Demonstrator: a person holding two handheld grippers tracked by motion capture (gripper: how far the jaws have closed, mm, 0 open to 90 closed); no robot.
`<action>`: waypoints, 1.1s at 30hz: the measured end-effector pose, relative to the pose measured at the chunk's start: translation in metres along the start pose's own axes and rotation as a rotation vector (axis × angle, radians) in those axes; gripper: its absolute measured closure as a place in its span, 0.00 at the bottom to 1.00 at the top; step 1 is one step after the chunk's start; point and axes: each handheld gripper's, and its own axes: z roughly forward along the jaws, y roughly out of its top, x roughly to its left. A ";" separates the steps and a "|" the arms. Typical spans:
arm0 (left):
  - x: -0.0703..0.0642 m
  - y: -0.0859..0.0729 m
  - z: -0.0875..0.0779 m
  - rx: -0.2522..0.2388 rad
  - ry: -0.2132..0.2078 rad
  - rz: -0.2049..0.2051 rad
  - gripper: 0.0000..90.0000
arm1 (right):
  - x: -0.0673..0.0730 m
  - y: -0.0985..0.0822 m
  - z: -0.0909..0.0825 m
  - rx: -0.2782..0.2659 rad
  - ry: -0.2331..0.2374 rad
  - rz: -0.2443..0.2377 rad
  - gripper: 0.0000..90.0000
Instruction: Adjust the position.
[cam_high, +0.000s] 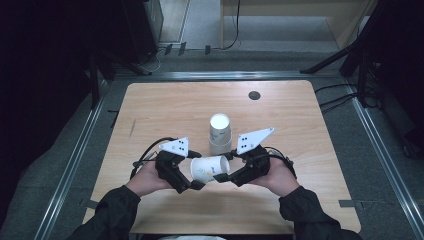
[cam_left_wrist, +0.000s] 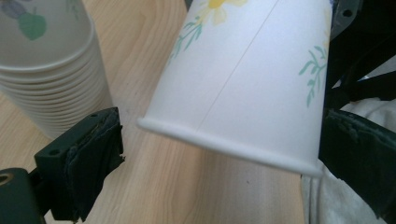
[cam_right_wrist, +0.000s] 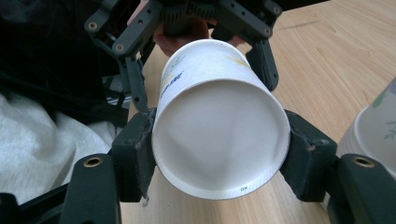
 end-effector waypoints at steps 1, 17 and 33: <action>-0.001 0.000 0.001 -0.002 -0.004 0.000 0.01 | 0.000 0.000 0.000 -0.003 0.003 0.000 0.39; -0.003 0.000 -0.006 -0.129 -0.061 0.015 0.23 | 0.000 0.002 0.004 -0.036 0.069 0.032 0.39; -0.003 0.000 -0.011 -0.075 -0.059 0.046 0.31 | -0.002 0.000 0.004 -0.044 0.068 0.042 0.24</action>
